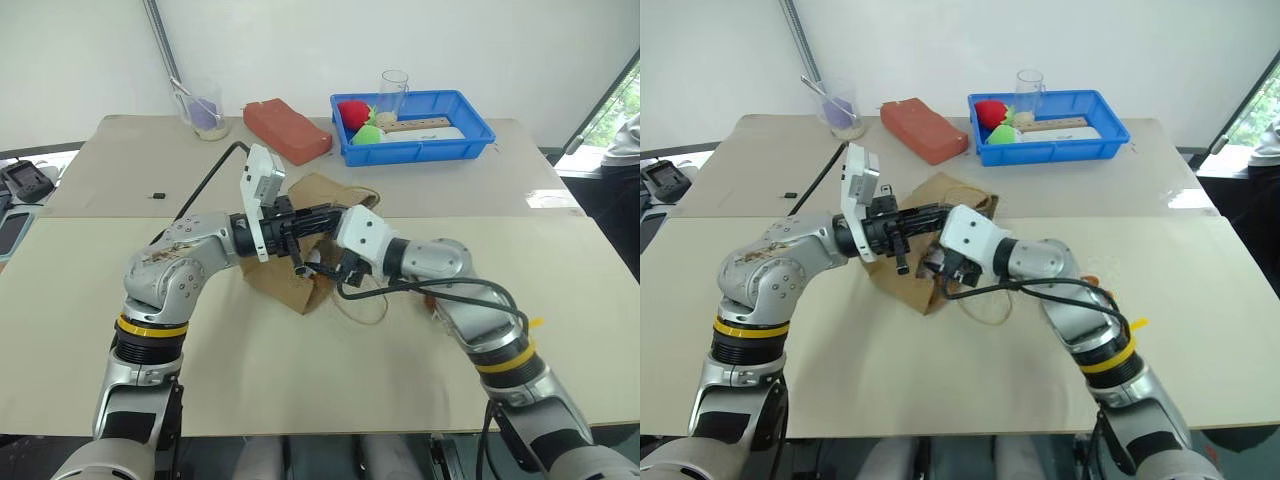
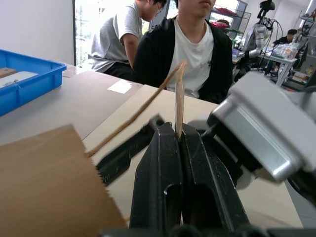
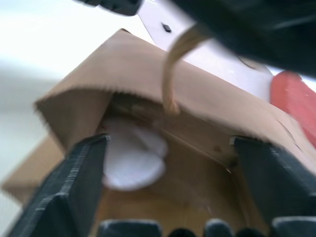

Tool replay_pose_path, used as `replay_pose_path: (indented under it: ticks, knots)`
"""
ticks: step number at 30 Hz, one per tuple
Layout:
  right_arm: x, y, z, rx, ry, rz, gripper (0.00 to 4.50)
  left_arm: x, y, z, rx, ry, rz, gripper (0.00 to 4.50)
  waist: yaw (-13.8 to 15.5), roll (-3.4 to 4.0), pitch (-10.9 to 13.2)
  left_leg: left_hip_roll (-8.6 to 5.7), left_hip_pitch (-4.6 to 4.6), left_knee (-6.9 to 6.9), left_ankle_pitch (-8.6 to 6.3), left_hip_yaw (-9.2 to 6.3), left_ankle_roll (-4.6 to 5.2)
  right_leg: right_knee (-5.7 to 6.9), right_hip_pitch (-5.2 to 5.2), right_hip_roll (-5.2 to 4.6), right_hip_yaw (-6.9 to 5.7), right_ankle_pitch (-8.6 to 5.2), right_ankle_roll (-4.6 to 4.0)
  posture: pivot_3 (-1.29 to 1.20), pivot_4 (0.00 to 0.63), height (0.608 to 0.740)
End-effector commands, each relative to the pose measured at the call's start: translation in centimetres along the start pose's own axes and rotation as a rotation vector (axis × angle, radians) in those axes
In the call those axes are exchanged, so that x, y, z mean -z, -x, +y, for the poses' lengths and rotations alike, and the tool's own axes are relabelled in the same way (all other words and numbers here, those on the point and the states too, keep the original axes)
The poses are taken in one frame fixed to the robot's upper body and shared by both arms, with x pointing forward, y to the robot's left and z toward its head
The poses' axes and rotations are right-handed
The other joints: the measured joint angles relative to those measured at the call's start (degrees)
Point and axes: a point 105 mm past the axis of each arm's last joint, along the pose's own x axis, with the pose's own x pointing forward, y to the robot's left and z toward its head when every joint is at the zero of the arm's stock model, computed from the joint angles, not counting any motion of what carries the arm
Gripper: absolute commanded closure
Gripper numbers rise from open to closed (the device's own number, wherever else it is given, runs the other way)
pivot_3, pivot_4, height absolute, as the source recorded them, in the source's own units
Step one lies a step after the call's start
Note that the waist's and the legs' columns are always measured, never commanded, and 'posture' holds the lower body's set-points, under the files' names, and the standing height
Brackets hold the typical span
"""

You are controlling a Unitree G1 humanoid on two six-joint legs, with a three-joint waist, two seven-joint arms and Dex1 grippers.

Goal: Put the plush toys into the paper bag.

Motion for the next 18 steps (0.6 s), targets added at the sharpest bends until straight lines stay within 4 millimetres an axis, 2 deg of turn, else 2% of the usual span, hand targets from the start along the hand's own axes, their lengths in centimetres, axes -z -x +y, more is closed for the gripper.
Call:
replay_pose_path:
  ticks: [1,6,8,14,18]
  knots:
    - [-1.5,2.9,0.0,-0.057,-0.015,-0.036,0.03,-0.9,0.0,-0.1,0.004,-0.042,-0.022,4.5,0.09,0.0,0.0,-0.01,-0.02,0.0,0.0,0.0,0.0,-0.03,0.01,-0.01,-0.02,0.0,0.0,0.0,0.15,0.74]
    - [0.3,8.2,0.1,-0.162,0.007,0.132,0.03,-0.6,0.0,-0.2,0.007,-0.042,-0.015,4.5,0.63,-0.01,0.01,-0.04,-0.04,0.02,-0.01,0.01,0.02,-0.1,0.06,-0.03,-0.05,-0.01,0.02,0.0,0.15,0.74]
    - [1.0,9.7,-0.1,-0.165,-0.001,0.188,0.03,-0.4,0.0,-0.2,0.01,-0.041,-0.012,4.5,0.75,-0.02,0.01,-0.03,-0.01,0.02,-0.02,0.04,0.03,-0.13,0.11,-0.03,-0.04,-0.02,0.04,0.0,0.15,0.74]
    - [6.1,13.9,0.0,-0.163,0.001,0.45,0.03,-0.1,-0.1,-0.4,0.018,-0.042,-0.006,4.5,0.81,-0.04,0.02,0.0,0.02,0.02,-0.02,0.13,0.03,-0.12,0.1,0.03,0.0,-0.04,0.04,0.0,0.15,0.74]
    - [9.3,16.0,0.0,-0.136,-0.018,0.57,0.03,0.0,-0.1,-0.4,0.021,-0.041,-0.005,4.5,1.06,-0.04,0.02,-0.02,0.02,0.04,-0.02,0.18,0.03,-0.12,0.11,0.0,0.05,-0.04,0.04,0.0,0.15,0.74]
